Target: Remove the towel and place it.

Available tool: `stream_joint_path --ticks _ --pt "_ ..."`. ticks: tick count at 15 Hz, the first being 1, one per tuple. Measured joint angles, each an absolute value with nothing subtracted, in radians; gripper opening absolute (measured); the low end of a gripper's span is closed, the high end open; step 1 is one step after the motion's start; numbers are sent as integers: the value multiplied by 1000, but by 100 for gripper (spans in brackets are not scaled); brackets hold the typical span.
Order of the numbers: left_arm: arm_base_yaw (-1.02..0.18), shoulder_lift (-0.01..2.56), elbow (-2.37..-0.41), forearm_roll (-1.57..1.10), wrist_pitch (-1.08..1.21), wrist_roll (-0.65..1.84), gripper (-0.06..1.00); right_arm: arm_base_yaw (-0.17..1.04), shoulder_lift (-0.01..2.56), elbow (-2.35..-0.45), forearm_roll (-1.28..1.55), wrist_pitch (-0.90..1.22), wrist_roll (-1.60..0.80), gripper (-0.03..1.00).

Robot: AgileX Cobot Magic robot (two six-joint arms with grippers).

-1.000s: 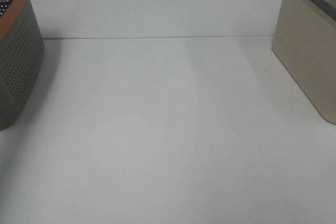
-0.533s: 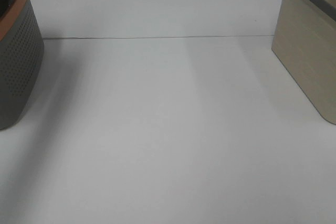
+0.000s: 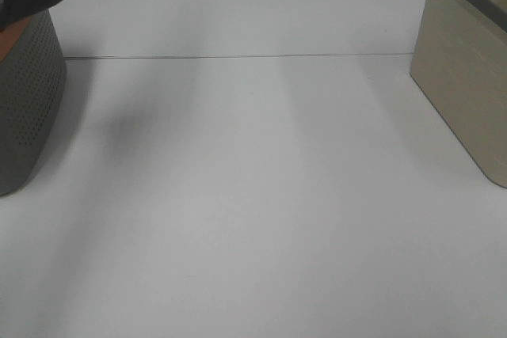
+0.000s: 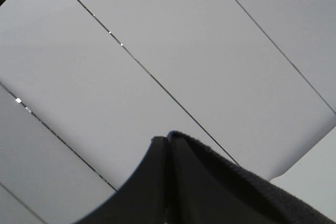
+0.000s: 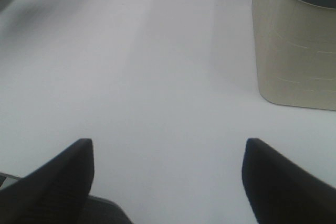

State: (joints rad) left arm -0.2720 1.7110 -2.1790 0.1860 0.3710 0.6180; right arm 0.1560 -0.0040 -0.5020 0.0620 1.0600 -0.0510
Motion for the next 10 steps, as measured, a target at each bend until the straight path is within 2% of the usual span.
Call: stream_joint_path --ticks 4,8,10 --pt "-350 1842 -2302 191 371 618 0 156 -4 -502 62 1060 -51 76" --pt "-377 1906 -2304 232 386 618 0 156 -4 -502 62 1060 -51 76" --pt "-394 1942 -2304 237 467 615 0 156 -4 -502 62 1060 -51 76"
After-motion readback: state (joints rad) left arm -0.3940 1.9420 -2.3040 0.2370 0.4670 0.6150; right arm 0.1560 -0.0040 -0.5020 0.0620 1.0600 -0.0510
